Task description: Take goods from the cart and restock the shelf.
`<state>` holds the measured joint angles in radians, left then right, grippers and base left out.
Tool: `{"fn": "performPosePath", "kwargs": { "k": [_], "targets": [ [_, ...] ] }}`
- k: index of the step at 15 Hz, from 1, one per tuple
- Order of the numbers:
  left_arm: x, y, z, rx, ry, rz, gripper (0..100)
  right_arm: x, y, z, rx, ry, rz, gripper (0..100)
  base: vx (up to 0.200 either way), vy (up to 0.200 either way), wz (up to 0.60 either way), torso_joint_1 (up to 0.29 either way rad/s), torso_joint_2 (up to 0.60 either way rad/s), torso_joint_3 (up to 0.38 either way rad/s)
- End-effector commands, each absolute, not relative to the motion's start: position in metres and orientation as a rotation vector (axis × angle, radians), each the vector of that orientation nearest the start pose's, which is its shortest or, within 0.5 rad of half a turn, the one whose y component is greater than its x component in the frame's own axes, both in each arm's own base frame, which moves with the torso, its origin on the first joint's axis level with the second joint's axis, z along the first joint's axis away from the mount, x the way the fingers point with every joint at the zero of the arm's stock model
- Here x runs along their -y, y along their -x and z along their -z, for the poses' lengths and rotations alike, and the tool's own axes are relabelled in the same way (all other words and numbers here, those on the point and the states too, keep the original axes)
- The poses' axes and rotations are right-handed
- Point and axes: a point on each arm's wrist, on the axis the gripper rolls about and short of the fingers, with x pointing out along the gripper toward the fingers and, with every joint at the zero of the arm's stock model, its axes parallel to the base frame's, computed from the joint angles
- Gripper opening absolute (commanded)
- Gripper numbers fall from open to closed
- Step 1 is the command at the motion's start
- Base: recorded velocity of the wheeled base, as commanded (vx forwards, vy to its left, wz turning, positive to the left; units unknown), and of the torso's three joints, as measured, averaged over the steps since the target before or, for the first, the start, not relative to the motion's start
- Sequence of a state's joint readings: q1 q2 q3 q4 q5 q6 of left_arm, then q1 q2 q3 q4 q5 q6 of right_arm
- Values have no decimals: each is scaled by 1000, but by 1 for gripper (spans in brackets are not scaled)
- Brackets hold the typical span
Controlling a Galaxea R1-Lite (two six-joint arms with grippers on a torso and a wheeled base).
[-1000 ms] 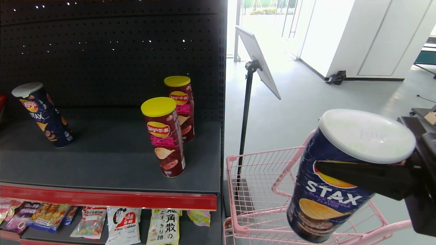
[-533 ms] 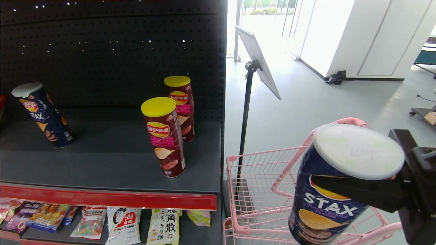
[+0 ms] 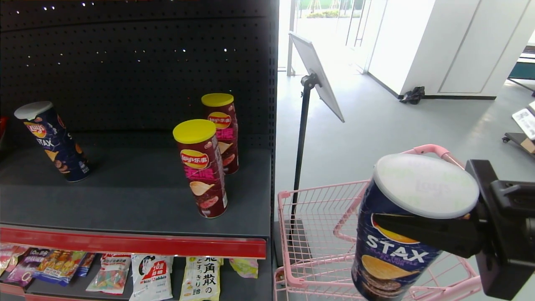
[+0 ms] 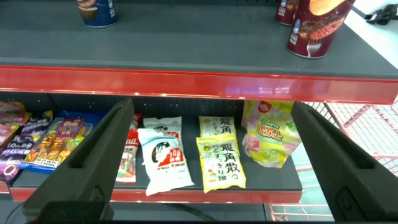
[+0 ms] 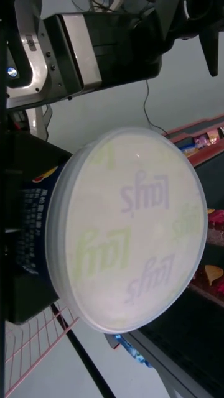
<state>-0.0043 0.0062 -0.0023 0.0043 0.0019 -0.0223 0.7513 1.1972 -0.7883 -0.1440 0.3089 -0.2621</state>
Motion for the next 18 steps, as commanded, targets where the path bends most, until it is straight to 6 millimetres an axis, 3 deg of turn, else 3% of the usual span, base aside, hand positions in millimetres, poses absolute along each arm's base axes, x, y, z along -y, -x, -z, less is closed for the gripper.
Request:
{"fn": "performPosePath", "kwargs": {
  "k": [1, 4, 18],
  "targets": [
    [0, 22, -76, -11, 23, 1, 100, -129, -128, -252, -136, 298, -1086, 0, 0, 0, 0, 0, 0, 0],
    [0, 22, -76, -11, 23, 1, 100, -128, -127, -251, -141, 299, -1087, 0, 0, 0, 0, 0, 0, 0],
    [0, 22, -76, -9, 25, 1, 100, -133, -132, -253, -120, 302, -1086, 0, 0, 200, 0, 3, 1, 4]
  ]
}}
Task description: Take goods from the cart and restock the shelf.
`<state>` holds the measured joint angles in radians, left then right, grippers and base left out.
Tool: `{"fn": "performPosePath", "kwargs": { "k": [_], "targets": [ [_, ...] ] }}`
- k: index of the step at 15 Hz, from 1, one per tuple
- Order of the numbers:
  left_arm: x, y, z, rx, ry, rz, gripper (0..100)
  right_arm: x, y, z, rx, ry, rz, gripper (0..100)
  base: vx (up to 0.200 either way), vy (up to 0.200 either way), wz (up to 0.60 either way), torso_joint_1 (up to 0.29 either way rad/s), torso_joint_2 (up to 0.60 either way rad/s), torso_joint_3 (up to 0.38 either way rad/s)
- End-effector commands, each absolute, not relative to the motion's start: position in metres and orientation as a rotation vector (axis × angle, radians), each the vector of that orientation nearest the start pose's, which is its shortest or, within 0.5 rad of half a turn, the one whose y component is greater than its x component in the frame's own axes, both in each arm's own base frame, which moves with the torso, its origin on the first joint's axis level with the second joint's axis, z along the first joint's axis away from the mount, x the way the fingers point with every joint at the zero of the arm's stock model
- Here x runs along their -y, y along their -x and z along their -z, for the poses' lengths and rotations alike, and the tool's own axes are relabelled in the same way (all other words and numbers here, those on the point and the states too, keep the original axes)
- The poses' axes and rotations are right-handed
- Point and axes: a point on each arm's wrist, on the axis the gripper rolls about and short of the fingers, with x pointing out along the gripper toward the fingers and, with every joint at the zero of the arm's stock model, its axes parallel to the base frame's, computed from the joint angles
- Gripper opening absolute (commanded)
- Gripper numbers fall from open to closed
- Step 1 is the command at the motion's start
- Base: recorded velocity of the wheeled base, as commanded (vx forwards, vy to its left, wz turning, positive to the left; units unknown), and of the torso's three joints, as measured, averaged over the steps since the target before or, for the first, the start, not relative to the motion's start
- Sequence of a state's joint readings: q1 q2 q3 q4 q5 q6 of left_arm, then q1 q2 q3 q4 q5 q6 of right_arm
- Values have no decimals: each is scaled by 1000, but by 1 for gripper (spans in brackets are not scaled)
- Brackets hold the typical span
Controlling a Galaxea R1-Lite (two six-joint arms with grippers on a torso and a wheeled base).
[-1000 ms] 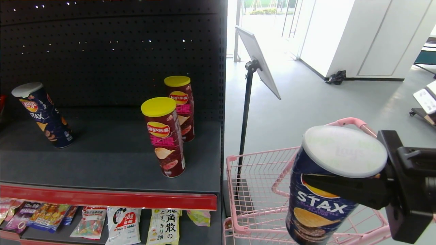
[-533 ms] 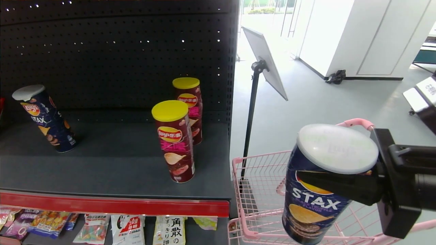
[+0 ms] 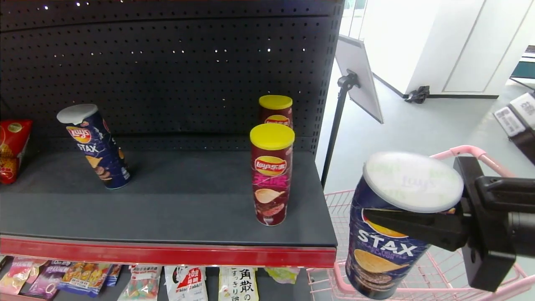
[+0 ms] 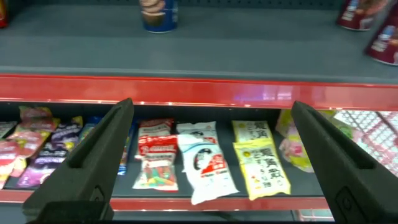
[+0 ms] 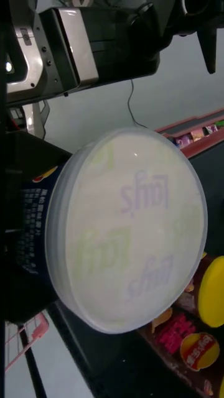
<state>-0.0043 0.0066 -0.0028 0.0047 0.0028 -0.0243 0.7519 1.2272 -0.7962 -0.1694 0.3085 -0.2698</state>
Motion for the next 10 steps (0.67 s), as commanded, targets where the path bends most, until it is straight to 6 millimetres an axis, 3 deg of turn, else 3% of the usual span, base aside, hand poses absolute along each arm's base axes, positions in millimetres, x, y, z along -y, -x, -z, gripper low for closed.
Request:
{"fn": "performPosePath", "kwargs": {
  "k": [1, 10],
  "targets": [
    [0, 22, -76, -9, 25, 1, 100, -133, -132, -254, -116, 301, -1087, 0, 0, 200, 0, 7, 2, -2],
    [0, 22, -76, -9, 25, 1, 100, -137, -136, -254, -116, 308, -1088, 0, 0, 200, 0, 1, 2, 3]
  ]
}}
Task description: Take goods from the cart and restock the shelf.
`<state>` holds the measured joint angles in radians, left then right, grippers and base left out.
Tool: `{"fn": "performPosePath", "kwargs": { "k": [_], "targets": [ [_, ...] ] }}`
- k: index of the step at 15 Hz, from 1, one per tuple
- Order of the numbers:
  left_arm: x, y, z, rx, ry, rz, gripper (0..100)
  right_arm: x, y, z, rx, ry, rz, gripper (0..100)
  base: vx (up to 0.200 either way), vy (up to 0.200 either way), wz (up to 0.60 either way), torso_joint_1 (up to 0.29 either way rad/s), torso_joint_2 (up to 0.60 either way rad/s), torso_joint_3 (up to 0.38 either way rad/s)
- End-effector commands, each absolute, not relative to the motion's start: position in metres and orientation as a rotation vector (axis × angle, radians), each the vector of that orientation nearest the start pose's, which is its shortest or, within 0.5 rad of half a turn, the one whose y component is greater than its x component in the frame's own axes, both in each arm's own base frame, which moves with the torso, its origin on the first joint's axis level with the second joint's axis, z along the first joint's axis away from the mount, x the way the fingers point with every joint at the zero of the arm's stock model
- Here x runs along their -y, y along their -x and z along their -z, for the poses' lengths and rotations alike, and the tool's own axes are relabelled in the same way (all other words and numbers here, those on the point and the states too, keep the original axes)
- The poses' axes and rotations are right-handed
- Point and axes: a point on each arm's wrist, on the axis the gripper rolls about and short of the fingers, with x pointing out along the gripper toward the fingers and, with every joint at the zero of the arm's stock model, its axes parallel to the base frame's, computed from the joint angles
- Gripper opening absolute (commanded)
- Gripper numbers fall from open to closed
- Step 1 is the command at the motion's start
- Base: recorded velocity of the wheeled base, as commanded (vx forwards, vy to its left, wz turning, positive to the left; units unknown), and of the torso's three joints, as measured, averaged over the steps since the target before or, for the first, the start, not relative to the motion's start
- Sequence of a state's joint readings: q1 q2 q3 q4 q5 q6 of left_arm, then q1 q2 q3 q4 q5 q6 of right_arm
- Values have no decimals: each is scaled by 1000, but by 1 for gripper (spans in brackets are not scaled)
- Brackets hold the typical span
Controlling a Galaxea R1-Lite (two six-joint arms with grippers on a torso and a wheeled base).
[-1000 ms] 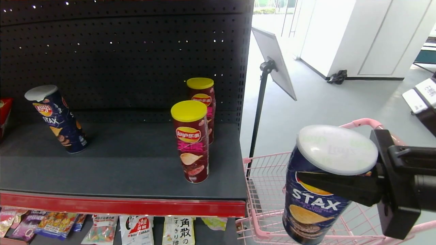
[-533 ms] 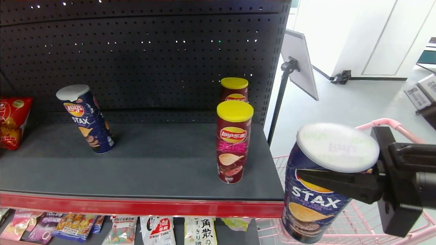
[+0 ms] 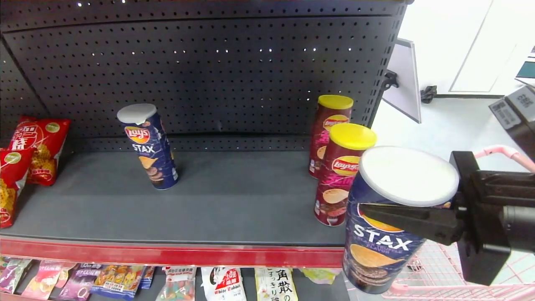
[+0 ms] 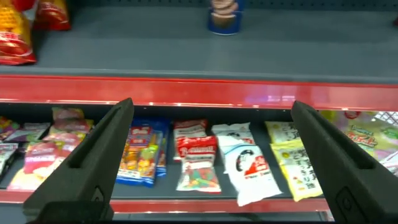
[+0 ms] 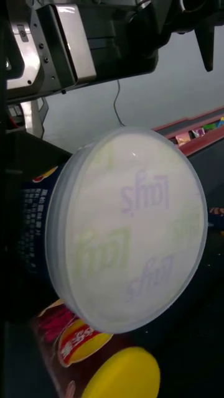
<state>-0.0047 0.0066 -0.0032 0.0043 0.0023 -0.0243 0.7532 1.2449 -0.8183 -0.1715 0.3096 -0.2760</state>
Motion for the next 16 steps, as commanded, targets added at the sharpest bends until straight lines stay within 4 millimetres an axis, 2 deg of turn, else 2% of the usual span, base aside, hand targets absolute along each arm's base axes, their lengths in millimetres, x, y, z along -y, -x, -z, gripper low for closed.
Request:
{"fn": "performPosePath", "kwargs": {
  "k": [1, 16],
  "targets": [
    [0, 22, -76, -9, 25, 1, 100, -137, -136, -255, -113, 307, -1088, 0, 0, 200, 0, 2, 2, 2],
    [0, 22, -76, -9, 25, 1, 100, -142, -134, -254, -116, 311, -1102, 0, 0, 200, 0, 3, 1, 1]
  ]
}}
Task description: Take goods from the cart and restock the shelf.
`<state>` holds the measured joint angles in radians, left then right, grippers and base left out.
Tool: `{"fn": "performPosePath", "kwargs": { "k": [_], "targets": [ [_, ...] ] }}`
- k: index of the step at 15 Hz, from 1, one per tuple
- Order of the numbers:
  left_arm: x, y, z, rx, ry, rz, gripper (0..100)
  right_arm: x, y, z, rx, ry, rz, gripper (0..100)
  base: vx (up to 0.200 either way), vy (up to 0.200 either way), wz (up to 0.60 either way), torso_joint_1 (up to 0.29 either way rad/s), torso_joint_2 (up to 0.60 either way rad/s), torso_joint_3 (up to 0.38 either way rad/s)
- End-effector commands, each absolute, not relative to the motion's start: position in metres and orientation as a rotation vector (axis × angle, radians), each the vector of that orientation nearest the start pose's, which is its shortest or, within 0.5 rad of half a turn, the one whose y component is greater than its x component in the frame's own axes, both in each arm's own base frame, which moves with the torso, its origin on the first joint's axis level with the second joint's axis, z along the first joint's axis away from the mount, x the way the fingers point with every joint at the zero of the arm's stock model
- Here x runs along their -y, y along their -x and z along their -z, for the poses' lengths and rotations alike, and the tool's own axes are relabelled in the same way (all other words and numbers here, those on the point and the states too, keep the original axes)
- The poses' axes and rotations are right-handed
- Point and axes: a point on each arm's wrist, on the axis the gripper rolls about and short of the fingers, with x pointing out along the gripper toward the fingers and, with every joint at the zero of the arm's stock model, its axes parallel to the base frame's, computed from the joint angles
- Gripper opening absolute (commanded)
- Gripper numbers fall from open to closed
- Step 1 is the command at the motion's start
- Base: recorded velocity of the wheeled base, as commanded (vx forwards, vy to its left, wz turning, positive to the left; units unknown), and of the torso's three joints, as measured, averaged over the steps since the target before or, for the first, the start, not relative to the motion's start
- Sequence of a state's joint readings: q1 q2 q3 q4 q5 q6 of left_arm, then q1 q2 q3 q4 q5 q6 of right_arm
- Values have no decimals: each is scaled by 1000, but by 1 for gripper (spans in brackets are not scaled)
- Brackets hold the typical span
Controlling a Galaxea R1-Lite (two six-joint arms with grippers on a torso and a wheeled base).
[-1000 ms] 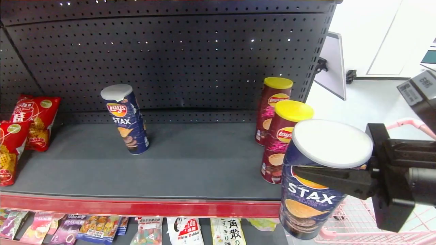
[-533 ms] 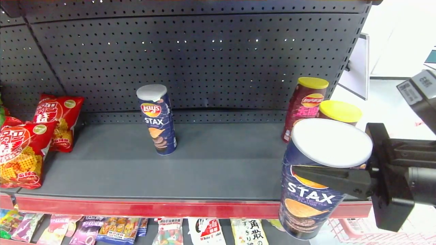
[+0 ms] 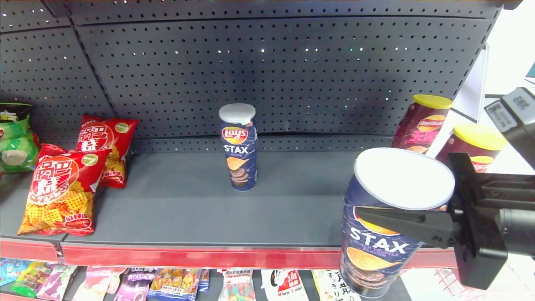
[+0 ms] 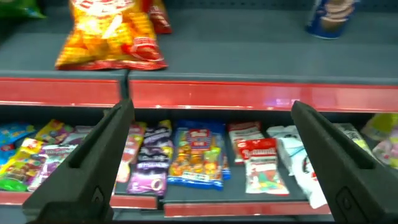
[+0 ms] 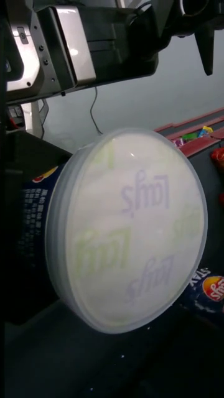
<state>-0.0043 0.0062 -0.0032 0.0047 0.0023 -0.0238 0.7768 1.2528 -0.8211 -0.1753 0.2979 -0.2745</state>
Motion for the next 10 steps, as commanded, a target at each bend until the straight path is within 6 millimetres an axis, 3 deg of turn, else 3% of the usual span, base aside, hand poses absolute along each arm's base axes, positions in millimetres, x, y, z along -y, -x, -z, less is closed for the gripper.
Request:
{"fn": "performPosePath", "kwargs": {
  "k": [1, 5, 10],
  "targets": [
    [0, 22, -76, -11, 25, 1, 100, -142, -135, -254, -117, 311, -1102, 0, 0, 200, 0, 7, 7, 7],
    [0, 22, -76, -9, 25, 1, 100, -143, -135, -253, -120, 312, -1102, 0, 0, 200, 0, 4, 5, 2],
    [0, 22, -76, -9, 25, 1, 100, -143, -135, -252, -123, 311, -1102, 0, 0, 0, 0, 0, 0, 0]
  ]
}}
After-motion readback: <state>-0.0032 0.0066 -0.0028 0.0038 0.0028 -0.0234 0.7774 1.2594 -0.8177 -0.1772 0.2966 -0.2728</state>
